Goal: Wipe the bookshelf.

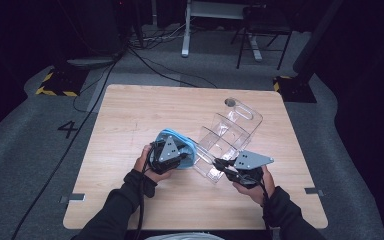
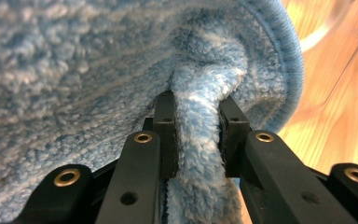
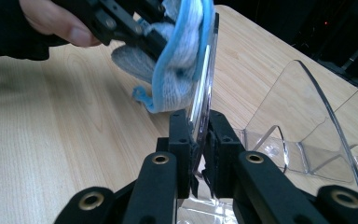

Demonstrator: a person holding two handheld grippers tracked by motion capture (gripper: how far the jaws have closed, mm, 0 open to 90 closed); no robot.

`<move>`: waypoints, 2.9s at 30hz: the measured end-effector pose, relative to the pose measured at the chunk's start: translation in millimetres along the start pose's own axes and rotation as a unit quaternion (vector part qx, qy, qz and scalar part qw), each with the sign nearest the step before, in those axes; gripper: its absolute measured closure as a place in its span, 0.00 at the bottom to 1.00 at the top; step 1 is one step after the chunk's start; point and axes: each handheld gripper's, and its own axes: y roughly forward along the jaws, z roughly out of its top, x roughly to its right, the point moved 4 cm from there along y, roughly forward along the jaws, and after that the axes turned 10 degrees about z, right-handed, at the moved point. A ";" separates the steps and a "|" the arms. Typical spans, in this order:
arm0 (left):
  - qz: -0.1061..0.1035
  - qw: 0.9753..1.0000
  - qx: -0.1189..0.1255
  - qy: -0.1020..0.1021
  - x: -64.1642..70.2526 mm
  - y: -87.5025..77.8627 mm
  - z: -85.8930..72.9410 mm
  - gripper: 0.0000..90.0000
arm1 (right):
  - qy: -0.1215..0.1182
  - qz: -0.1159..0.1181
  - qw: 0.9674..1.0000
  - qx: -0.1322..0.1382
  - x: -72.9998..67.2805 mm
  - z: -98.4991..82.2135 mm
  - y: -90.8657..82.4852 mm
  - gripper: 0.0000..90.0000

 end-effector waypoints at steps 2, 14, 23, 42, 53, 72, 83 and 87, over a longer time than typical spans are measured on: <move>-0.001 1.000 0.011 0.008 4.1 -2.3 5.0 0.83 | 0.000 0.000 1.000 0.001 0.2 -0.1 0.1 0.92; -0.081 0.995 0.037 0.042 59.1 8.7 15.1 0.82 | -0.003 -0.002 1.000 -0.003 -0.1 0.0 0.7 0.92; -0.111 0.993 0.034 0.035 57.8 15.3 3.8 0.82 | -0.003 -0.003 1.000 -0.004 0.6 -0.4 0.7 0.92; -0.129 0.985 -0.082 0.084 66.3 42.3 -27.2 0.81 | -0.006 -0.005 1.000 -0.005 0.2 -0.6 0.5 0.92; -0.073 0.991 -0.107 0.040 31.4 33.6 -30.2 0.82 | -0.006 -0.005 1.000 -0.005 0.4 -0.6 0.5 0.92; -0.037 0.999 0.029 0.026 24.0 -1.5 20.1 0.82 | -0.002 -0.005 1.000 -0.004 1.4 -0.6 0.9 0.92; -0.092 0.995 0.024 0.038 60.0 14.1 15.9 0.82 | -0.002 -0.007 1.000 -0.007 2.1 -1.4 -0.4 0.92; -0.101 0.994 0.018 0.035 60.5 19.0 9.5 0.82 | -0.001 -0.007 1.000 -0.006 2.3 -1.5 -0.1 0.92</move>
